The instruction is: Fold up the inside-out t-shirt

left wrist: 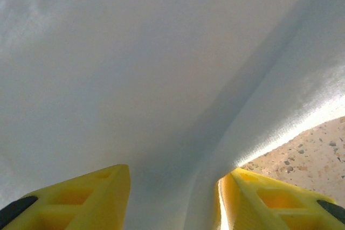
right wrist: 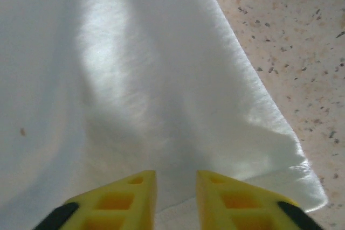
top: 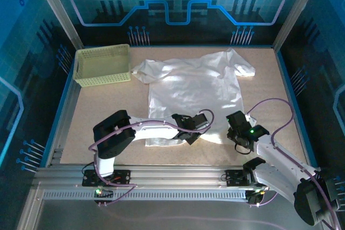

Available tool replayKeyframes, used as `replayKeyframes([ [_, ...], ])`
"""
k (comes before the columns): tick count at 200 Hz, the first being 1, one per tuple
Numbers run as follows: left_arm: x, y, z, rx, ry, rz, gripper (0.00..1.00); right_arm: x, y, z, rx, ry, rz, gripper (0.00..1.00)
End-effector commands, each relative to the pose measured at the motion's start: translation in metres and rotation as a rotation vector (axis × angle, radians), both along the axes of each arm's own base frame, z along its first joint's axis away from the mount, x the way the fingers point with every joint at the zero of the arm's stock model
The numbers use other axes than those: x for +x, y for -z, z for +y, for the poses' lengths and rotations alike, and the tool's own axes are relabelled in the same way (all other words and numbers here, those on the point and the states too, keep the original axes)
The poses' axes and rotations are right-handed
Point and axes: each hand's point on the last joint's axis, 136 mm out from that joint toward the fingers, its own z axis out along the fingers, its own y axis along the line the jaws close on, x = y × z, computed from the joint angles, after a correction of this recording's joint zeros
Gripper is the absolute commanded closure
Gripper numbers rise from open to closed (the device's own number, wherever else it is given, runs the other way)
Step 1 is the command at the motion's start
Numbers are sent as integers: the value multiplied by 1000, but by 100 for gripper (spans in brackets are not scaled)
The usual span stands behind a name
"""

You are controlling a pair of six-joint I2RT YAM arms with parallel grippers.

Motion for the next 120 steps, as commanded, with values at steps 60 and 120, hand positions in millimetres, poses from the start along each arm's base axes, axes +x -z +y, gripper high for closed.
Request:
replayKeyframes([
  [60, 3, -9, 2, -12, -11, -16, 51, -38, 1, 1, 88, 98, 121, 53],
  [120, 1, -9, 2, -28, -6, -12, 51, -31, 10, -9, 33, 145, 137, 56],
])
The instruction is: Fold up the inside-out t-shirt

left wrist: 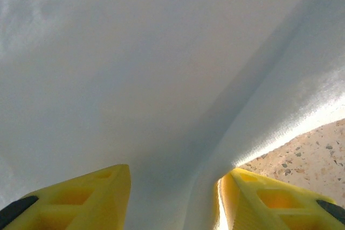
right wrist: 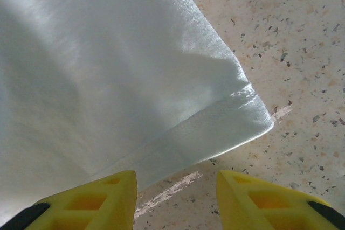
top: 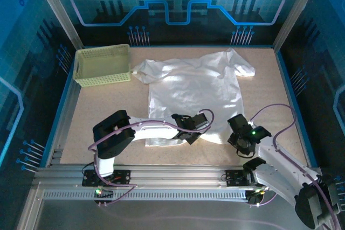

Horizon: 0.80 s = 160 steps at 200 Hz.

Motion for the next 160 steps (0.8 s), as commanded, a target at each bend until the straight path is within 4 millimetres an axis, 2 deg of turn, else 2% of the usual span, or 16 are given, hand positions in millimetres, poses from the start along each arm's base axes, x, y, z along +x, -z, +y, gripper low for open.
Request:
replayKeyframes([
  [1, 0, -8, 3, -21, -7, -8, 51, 5, 0, -7, -33, 47, 7, 56],
  [42, -1, -8, 5, -22, -4, -13, 50, 9, 9, -17, -90, 72, 23, 56],
  [66, -1, -7, 6, -21, -5, -10, 50, 23, 7, -18, -89, 60, -53, 56],
  [97, -1, -7, 6, -18, -3, -10, 50, 30, 2, -23, -104, 51, -88, 58],
  [127, -1, -8, 5, -22, -3, -10, 50, 30, 6, -23, -94, 45, -66, 65],
  [160, -2, -12, 3, -39, 1, -10, 50, 27, 8, -21, -79, 45, -52, 80],
])
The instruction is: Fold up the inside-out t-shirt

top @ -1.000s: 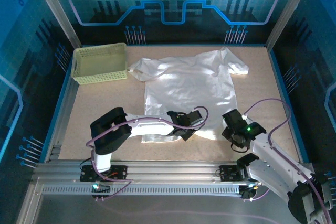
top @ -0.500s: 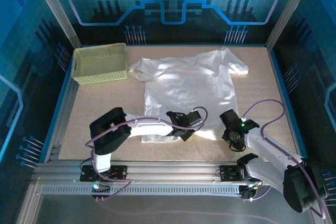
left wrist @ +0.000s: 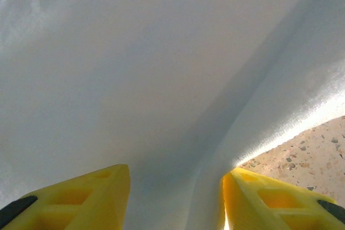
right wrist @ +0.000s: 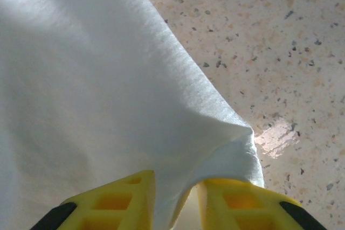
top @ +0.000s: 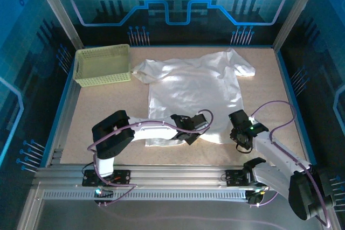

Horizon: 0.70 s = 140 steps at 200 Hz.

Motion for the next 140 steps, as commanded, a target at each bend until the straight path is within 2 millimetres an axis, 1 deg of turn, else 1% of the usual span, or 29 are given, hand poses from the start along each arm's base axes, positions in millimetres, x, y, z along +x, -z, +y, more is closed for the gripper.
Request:
replayKeyframes([
  [1, 0, -15, 0, -41, 0, -11, 50, -3, 3, -5, -12, 19, 6, 80],
  [7, -1, -16, -1, -45, 2, -11, 49, -4, 3, -5, -10, 20, 9, 82],
  [10, 0, -17, 0, -47, 2, -14, 49, -5, 2, -6, -12, 23, 10, 79],
  [14, -1, -19, -1, -51, 3, -17, 48, -6, 1, -7, -14, 30, 13, 79],
  [25, -1, -23, -1, -40, 16, -46, 46, -8, -3, -9, -22, 33, 9, 87],
  [36, -3, -30, -3, -22, 44, -94, 42, -7, -13, -11, -28, 27, -12, 95],
  [46, -6, -37, -6, -17, 65, -124, 39, -6, -25, -12, -30, 17, -40, 100],
  [70, -8, -58, -21, -99, 87, -129, 29, 0, -60, -13, -29, -15, -122, 100],
  [91, -7, -77, -41, -156, 114, -149, 22, 3, -83, -11, -25, -40, -167, 100],
  [111, -6, -88, -63, -225, 139, -142, 13, 6, -97, -8, -8, -58, -186, 100],
  [128, -10, -93, -83, -292, 169, -114, 9, 10, -105, -3, 15, -70, -208, 100],
  [140, -10, -93, -92, -315, 176, -104, 8, 13, -109, -1, 26, -76, -220, 100],
])
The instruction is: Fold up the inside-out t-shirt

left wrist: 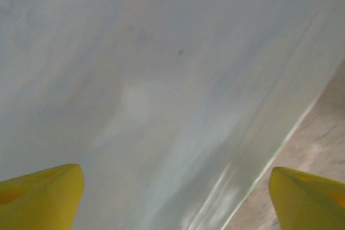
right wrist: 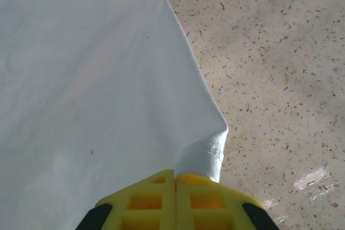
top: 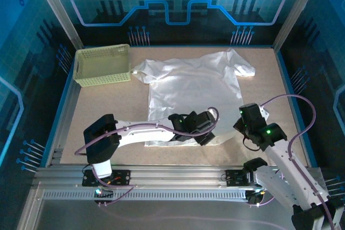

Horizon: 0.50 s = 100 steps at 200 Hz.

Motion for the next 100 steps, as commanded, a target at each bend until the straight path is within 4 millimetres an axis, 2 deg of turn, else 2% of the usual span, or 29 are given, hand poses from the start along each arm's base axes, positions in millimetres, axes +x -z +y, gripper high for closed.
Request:
replayKeyframes([
  [1, -4, -9, -33, -99, 54, 29, 8, -5, -7, -2, -6, -14, 16, 100],
  [32, -11, 0, -41, -103, 85, 64, 4, -3, -13, -1, -6, -19, 4, 100],
  [61, -21, 2, -41, -144, 87, 104, 1, -1, -14, 0, 0, -27, 0, 100],
  [100, -16, 32, -34, -67, 43, 114, 1, 0, -20, 2, 22, -28, -14, 100],
])
